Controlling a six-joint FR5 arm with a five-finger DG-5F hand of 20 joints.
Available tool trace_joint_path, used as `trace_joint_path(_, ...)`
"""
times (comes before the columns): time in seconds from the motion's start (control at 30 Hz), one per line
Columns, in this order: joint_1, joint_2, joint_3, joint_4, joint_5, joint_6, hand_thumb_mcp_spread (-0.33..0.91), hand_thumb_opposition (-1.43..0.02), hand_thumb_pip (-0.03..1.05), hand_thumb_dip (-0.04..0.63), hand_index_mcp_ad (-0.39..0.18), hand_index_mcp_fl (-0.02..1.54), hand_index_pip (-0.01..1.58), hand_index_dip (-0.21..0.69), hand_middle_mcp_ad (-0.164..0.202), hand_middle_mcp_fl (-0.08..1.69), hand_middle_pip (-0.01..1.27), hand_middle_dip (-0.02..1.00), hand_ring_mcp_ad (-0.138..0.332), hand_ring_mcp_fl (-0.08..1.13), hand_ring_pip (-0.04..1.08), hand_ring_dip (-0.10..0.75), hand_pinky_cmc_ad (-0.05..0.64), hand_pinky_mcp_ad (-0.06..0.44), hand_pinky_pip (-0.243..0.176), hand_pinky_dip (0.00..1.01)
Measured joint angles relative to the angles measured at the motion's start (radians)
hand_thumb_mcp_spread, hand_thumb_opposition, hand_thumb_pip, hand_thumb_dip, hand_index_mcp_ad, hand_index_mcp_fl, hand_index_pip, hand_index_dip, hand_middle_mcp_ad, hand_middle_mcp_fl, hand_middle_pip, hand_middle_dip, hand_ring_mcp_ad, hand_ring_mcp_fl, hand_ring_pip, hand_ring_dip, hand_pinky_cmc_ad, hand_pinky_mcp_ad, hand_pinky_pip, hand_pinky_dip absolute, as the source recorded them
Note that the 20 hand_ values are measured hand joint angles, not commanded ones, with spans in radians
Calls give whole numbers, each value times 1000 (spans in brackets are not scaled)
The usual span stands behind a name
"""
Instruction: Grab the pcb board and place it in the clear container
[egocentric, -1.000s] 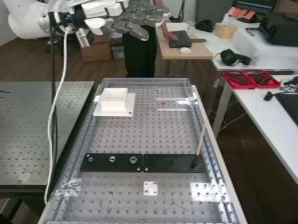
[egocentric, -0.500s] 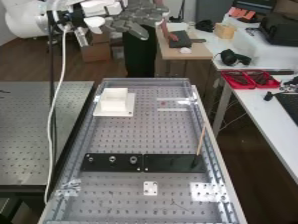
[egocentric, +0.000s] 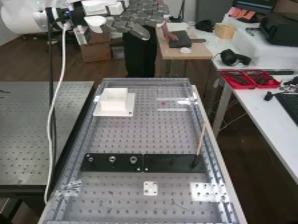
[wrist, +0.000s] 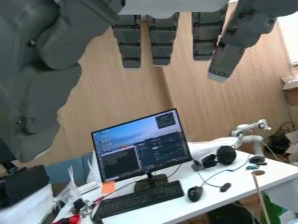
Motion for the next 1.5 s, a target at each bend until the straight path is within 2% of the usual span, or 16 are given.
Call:
trace_joint_path(0.17,-1,0,3,-2,-2,-1,257,-744,415,94,-40,103,101,239,66,0,133,110,216,-3,91,21,307,183,-124,719)
trace_joint_path(0.23,-1,0,4,-3,-4,-1,257,-744,415,94,-40,103,101,241,70,0,133,110,230,-3,87,24,307,182,-124,705)
trace_joint_path(1.0,-1,-3,7,6,-6,4,255,-742,387,94,-40,110,101,241,70,2,133,110,229,-3,87,24,309,180,-122,702)
trace_joint_path(1.13,1,-2,6,8,-4,4,258,-742,387,94,-40,110,101,241,70,2,133,110,232,-3,87,21,309,199,-122,705)
trace_joint_path(1.5,5,-2,7,7,-2,9,258,-742,391,93,-40,106,101,241,70,2,133,110,237,-3,91,21,309,199,-122,702)
